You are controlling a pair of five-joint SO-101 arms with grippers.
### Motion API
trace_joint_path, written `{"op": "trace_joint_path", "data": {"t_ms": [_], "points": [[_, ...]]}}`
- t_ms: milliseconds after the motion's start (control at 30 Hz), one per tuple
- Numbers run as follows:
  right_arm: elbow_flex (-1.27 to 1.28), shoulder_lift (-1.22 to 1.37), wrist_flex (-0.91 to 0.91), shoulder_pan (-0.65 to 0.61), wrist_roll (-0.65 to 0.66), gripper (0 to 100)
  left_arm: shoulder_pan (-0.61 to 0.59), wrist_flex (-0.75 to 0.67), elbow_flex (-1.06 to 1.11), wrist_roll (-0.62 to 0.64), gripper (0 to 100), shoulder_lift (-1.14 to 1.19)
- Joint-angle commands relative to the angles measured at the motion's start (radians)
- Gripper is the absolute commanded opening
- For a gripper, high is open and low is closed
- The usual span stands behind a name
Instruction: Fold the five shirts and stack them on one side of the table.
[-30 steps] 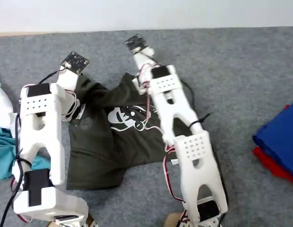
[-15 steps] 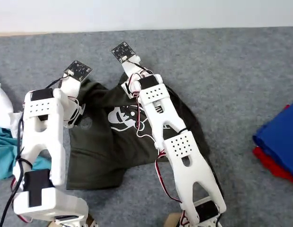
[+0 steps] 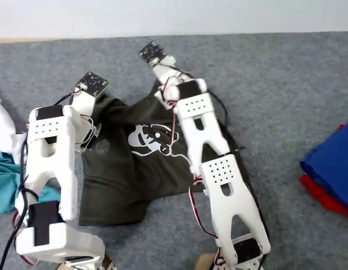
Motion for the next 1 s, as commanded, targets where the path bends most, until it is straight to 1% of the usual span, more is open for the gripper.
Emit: {"op": "trace_joint_path", "data": {"t_ms": [0, 167, 367, 500, 767, 967], "points": [[-0.08, -0.114, 0.111, 0.048, 0.012, 1.0, 0.006, -0.015, -0.012, 0.009, 9, -0.018], [-0.08, -0.226, 0.282, 0.105, 0.008, 1.0, 0.006, -0.014, -0.013, 0.009, 9, -0.018], [-0.08, -0.372, 0.481, 0.134, 0.011, 1.0, 0.006, -0.008, -0.039, 0.009, 9, -0.02], [-0.08, -0.437, 0.484, 0.157, 0.008, 1.0, 0.012, -0.008, -0.047, 0.009, 9, -0.069], [-0.08, -0.501, 0.484, 0.166, 0.008, 1.0, 0.083, 0.003, -0.044, 0.011, 9, -0.31], [-0.08, -0.519, 0.484, 0.2, 0.008, 1.0, 0.084, 0.005, -0.045, 0.011, 9, -0.451]]}}
